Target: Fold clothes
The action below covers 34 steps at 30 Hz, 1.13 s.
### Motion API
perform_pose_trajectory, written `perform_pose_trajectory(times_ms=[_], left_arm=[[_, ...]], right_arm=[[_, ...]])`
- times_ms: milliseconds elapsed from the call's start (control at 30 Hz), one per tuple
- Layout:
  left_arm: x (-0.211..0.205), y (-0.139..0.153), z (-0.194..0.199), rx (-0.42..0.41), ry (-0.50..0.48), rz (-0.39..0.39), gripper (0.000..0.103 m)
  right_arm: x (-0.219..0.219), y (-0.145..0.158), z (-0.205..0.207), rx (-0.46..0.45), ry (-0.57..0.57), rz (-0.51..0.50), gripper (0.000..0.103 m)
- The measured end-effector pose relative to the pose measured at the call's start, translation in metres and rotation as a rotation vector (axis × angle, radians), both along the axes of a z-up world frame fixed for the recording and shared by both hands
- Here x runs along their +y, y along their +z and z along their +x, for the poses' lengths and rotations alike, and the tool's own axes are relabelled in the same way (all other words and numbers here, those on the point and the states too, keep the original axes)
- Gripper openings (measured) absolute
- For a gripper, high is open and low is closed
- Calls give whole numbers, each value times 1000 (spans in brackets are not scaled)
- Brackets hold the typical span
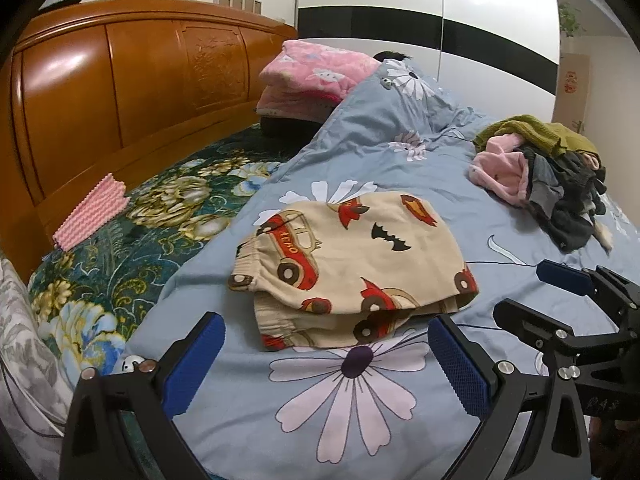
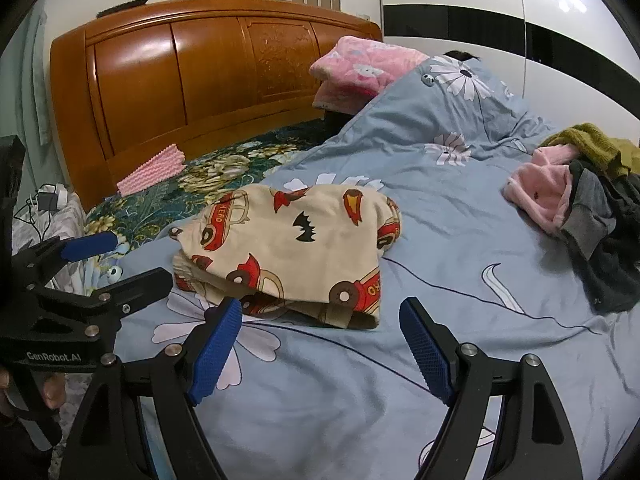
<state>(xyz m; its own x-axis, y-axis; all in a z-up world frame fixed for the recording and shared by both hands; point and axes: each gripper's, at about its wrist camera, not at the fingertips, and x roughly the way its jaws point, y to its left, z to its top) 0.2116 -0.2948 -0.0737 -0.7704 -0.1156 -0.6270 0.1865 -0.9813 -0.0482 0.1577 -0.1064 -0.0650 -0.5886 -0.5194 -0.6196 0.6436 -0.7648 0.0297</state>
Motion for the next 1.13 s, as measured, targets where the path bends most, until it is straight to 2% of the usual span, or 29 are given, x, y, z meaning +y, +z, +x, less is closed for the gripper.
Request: perform_pose_trajectory(times_ms=[133, 333, 700, 1133], left_arm=[[2, 1, -1, 10, 13, -17, 103], [2, -1, -6, 1, -11, 13, 103], [5, -3, -8, 21, -2, -8, 103], [1, -5, -13, 29, 9, 24, 103]], right_arm=[[4, 1, -3, -4, -12, -9, 82], [4, -1, -4, -8, -15, -2, 82], [5, -3, -9, -14, -22, 0, 82], [6, -5, -13, -17, -26, 7, 82]])
